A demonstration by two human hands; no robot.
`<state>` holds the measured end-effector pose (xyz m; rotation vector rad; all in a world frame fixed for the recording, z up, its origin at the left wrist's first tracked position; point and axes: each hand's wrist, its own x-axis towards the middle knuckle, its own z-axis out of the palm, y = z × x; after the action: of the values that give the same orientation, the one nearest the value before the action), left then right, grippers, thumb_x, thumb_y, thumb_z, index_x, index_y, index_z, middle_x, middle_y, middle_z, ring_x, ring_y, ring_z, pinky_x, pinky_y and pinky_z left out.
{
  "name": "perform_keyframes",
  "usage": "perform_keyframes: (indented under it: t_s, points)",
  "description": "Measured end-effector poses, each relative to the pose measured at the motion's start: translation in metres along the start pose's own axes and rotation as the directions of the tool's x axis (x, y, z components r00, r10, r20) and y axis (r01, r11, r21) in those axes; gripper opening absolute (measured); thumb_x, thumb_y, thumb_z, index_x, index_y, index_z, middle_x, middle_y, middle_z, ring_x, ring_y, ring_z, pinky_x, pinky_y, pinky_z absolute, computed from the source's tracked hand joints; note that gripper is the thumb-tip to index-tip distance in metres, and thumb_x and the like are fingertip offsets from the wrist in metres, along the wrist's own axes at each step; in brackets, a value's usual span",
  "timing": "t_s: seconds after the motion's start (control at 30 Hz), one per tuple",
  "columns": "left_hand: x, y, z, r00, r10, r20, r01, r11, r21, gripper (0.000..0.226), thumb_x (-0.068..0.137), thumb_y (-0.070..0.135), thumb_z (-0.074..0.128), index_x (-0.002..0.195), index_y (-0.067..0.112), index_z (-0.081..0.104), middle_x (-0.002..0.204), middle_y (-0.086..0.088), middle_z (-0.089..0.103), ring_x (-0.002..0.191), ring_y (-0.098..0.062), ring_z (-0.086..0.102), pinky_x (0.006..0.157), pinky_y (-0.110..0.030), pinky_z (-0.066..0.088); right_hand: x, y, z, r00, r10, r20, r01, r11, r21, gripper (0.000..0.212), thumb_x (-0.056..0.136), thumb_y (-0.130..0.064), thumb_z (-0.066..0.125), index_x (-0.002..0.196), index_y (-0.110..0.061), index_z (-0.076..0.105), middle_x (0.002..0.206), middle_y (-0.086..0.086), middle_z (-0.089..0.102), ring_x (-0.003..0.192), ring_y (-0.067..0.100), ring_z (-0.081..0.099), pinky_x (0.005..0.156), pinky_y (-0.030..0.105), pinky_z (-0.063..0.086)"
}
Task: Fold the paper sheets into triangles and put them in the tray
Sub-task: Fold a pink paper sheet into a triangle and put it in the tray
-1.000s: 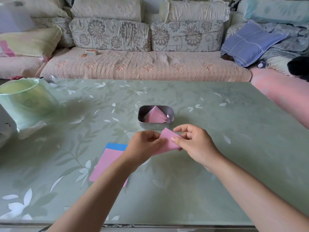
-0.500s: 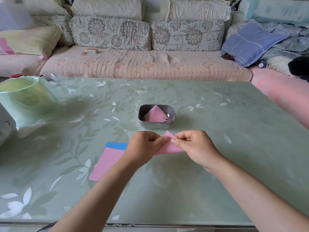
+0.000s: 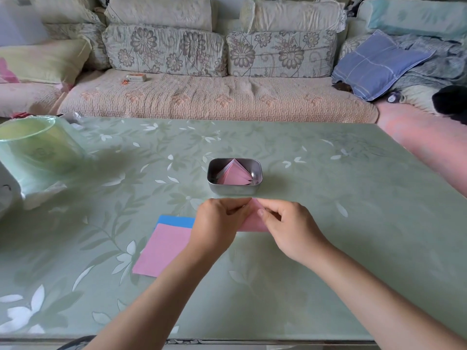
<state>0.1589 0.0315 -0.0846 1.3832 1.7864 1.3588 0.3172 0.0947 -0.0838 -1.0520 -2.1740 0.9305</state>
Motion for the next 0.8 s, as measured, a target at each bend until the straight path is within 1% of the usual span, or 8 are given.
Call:
perform_keyframes:
  t_s: [0.1, 0.23, 0.37, 0.47, 0.53, 0.6, 0.7, 0.8]
  points:
    - [-0.002, 0.001, 0.000, 1.000, -0.015, -0.011, 0.016, 1.000, 0.015, 0.021, 0.090, 0.029, 0.068, 0.088, 0.049, 0.071, 0.075, 0.016, 0.074, 0.061, -0.001, 0.057, 0.055, -0.012, 0.044, -0.002, -0.001, 0.002, 0.999, -0.044, -0.015, 0.043, 0.997, -0.057, 0.026, 0.101, -0.022, 0.052, 0.115, -0.034, 0.071, 0.068, -0.020, 0.061, 0.063, 0.003, 0.050, 0.063, 0.018, 0.042]
    - [-0.003, 0.001, 0.001, 0.999, -0.043, -0.014, 0.043, 0.999, 0.014, 0.018, 0.090, 0.028, 0.068, 0.086, 0.045, 0.073, 0.077, 0.020, 0.074, 0.078, -0.006, 0.069, 0.070, -0.021, 0.052, -0.002, -0.001, 0.002, 0.999, -0.034, -0.013, 0.033, 0.998, -0.054, 0.027, 0.101, -0.022, 0.051, 0.115, -0.032, 0.072, 0.066, -0.026, 0.060, 0.065, -0.002, 0.053, 0.064, 0.011, 0.040]
    - [-0.004, 0.004, 0.002, 1.000, -0.021, -0.018, 0.021, 1.000, 0.016, 0.028, 0.090, 0.026, 0.068, 0.087, 0.054, 0.068, 0.077, 0.024, 0.073, 0.079, -0.002, 0.068, 0.070, -0.019, 0.052, -0.002, -0.001, 0.000, 1.000, -0.028, -0.007, 0.027, 0.997, -0.069, 0.025, 0.102, -0.021, 0.049, 0.112, -0.029, 0.070, 0.073, -0.008, 0.065, 0.067, 0.007, 0.051, 0.068, 0.023, 0.046]
    - [-0.006, 0.005, 0.004, 1.000, -0.010, -0.025, 0.011, 0.999, 0.037, 0.035, 0.090, 0.026, 0.068, 0.089, 0.060, 0.062, 0.077, 0.025, 0.072, 0.079, -0.002, 0.067, 0.070, -0.020, 0.052, -0.001, 0.001, -0.001, 1.000, -0.009, 0.019, 0.011, 0.993, -0.116, 0.024, 0.101, -0.023, 0.047, 0.111, -0.022, 0.069, 0.075, -0.003, 0.064, 0.069, 0.011, 0.052, 0.071, 0.028, 0.047]
    - [-0.006, 0.005, 0.005, 1.000, -0.006, -0.022, 0.007, 0.999, 0.038, 0.036, 0.090, 0.026, 0.068, 0.090, 0.062, 0.062, 0.076, 0.026, 0.071, 0.075, 0.000, 0.067, 0.067, -0.017, 0.051, 0.000, 0.001, -0.001, 1.000, 0.023, 0.010, -0.022, 0.996, -0.083, 0.022, 0.100, -0.025, 0.050, 0.109, -0.027, 0.070, 0.083, -0.005, 0.071, 0.078, 0.012, 0.061, 0.075, 0.028, 0.050]
    - [-0.006, 0.005, 0.006, 1.000, -0.003, -0.018, 0.003, 0.999, 0.037, 0.033, 0.090, 0.027, 0.068, 0.089, 0.060, 0.064, 0.075, 0.022, 0.072, 0.070, -0.001, 0.065, 0.063, -0.014, 0.048, 0.002, 0.002, -0.001, 0.997, 0.074, -0.016, -0.074, 0.997, -0.004, 0.019, 0.098, -0.028, 0.058, 0.099, -0.037, 0.074, 0.085, -0.015, 0.074, 0.080, 0.003, 0.065, 0.075, 0.024, 0.050]
    - [-0.004, 0.004, 0.009, 1.000, -0.019, -0.012, 0.020, 0.999, 0.045, 0.023, 0.090, 0.032, 0.068, 0.086, 0.055, 0.067, 0.073, 0.012, 0.072, 0.058, 0.000, 0.052, 0.054, -0.011, 0.041, 0.007, 0.004, -0.003, 0.989, 0.145, -0.038, -0.142, 0.988, 0.054, 0.014, 0.092, -0.034, 0.068, 0.080, -0.031, 0.075, 0.074, -0.015, 0.072, 0.068, 0.001, 0.061, 0.067, 0.025, 0.048]
    - [-0.003, -0.003, 0.007, 0.999, -0.015, 0.046, 0.012, 0.997, 0.076, 0.016, 0.090, 0.034, 0.067, 0.088, 0.049, 0.070, 0.073, 0.002, 0.070, 0.056, -0.005, 0.043, 0.052, -0.016, 0.039, 0.009, 0.007, -0.005, 0.977, 0.210, 0.028, -0.212, 0.972, 0.106, 0.019, 0.092, -0.035, 0.068, 0.077, -0.026, 0.074, 0.070, -0.012, 0.071, 0.063, 0.003, 0.058, 0.064, 0.025, 0.046]
